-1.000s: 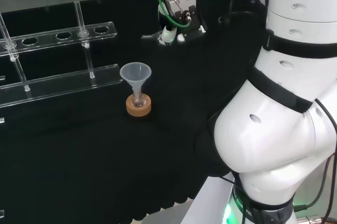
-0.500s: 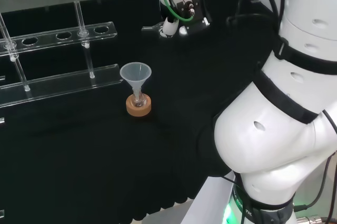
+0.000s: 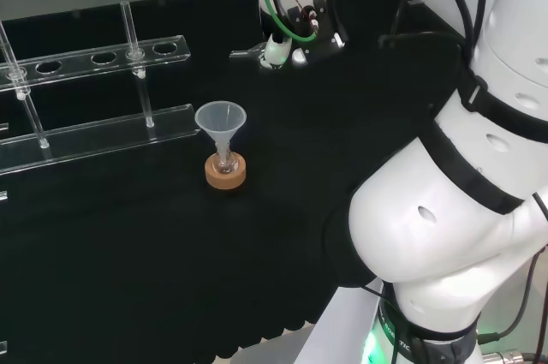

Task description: Pour all the NaCl from the weighing funnel into the round-bottom flask.

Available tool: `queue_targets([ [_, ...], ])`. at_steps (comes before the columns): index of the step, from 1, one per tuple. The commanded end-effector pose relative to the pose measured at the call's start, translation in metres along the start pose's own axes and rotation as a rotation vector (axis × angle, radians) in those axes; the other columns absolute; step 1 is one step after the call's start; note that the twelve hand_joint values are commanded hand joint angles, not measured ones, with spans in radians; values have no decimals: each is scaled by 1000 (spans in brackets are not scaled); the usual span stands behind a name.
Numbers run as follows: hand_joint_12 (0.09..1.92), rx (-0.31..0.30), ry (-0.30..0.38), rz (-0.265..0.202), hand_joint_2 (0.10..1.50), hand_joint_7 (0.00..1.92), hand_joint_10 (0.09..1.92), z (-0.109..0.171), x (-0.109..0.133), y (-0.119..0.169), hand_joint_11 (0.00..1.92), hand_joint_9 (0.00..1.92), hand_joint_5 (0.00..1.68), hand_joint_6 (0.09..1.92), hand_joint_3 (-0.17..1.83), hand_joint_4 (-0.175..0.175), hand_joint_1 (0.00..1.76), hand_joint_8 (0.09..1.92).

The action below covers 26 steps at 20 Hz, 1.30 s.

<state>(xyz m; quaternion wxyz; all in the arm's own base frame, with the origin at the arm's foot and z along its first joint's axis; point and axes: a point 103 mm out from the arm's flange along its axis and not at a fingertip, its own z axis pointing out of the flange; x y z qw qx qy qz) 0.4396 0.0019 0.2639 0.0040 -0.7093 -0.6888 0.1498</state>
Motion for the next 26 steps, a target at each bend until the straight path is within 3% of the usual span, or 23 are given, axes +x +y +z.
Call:
queue_targets([
  [1, 932, -36, -1, 1, 666, 772, 218, -9, 17, -47, 972, 1173, 1365, 469, 577, 175, 1140, 624],
  [5, 933, -30, -20, 10, 665, 774, 215, -12, 30, -73, 972, 1174, 1366, 467, 578, 175, 1141, 623],
  [16, 933, 9, -33, 1, 664, 779, 208, -1, 43, -91, 971, 1177, 1369, 461, 579, 175, 1141, 619],
  [26, 934, 29, -143, -10, 662, 781, 202, 3, 50, -88, 970, 1180, 1372, 456, 580, 175, 1142, 616],
])
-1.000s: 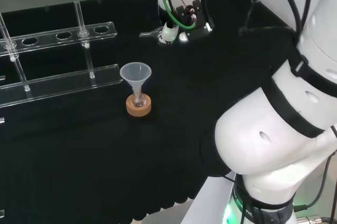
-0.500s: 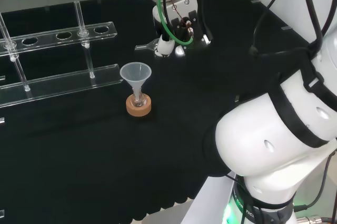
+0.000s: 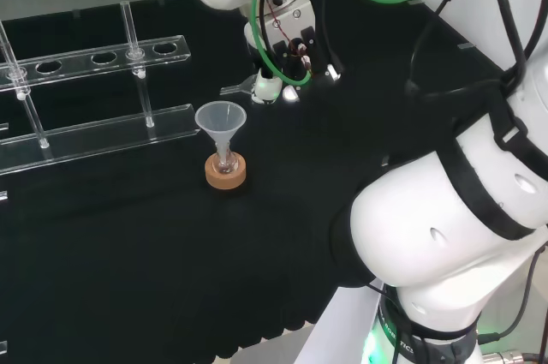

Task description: Pour all the NaCl from the weighing funnel into the round-bottom flask.

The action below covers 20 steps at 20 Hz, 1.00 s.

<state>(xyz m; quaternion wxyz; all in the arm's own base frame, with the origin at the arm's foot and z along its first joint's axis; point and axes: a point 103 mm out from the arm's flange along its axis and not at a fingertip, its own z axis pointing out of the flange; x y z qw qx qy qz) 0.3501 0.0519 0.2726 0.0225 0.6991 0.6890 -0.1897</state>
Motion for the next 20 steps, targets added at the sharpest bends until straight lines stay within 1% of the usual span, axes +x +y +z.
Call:
queue_targets([
  [1, 934, 13, -55, -7, 662, 781, 201, 1, 4, 5, 970, 1180, 1372, 456, 580, 175, 1142, 616],
  [7, 934, 31, -97, -11, 662, 782, 198, 3, 5, 11, 970, 1182, 1374, 453, 580, 175, 1142, 615],
  [20, 934, 51, -151, -13, 661, 781, 191, 8, 6, 15, 967, 1184, 1376, 448, 581, 175, 1142, 612],
])
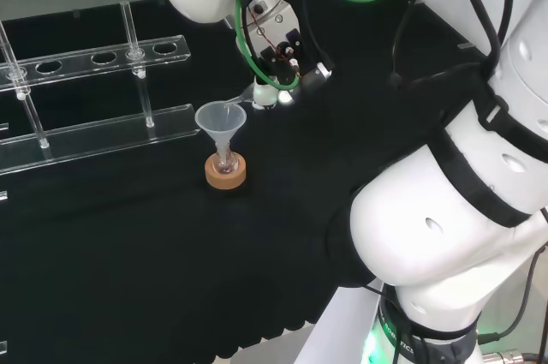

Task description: Pour all the NaCl from the weighing funnel into the round-bottom flask.

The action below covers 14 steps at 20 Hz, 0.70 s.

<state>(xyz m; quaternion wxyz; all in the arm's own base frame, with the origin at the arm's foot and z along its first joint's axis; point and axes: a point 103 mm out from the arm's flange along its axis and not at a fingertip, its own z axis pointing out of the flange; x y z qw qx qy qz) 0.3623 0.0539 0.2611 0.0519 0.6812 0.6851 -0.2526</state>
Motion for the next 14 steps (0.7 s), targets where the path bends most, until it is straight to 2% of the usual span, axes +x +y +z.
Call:
queue_targets([
  [1, 934, 4, -19, -3, 661, 781, 190, 1, 1, 1, 967, 1184, 1377, 447, 580, 175, 1142, 611],
  [14, 935, 15, -68, -8, 661, 779, 183, -2, 7, 5, 961, 1182, 1378, 444, 580, 175, 1142, 608],
])
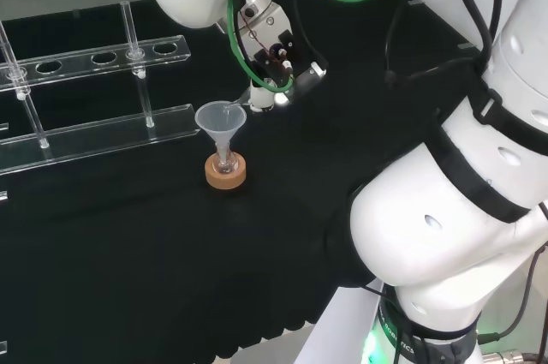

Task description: Pour all the NaCl from the weighing funnel into the round-bottom flask.

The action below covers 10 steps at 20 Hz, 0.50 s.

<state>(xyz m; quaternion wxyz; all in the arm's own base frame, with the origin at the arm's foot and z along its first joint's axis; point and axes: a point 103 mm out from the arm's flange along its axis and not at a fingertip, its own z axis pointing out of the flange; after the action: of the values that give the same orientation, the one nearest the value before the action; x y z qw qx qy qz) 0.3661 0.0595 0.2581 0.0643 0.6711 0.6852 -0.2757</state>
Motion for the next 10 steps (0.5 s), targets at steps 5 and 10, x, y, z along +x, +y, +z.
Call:
queue_targets([
  [5, 936, 0, -37, 4, 660, 777, 180, -1, 1, 2, 958, 1182, 1379, 442, 580, 175, 1143, 607],
  [10, 938, -2, -61, 10, 660, 775, 178, -3, 2, 3, 956, 1181, 1380, 441, 580, 175, 1143, 606],
])
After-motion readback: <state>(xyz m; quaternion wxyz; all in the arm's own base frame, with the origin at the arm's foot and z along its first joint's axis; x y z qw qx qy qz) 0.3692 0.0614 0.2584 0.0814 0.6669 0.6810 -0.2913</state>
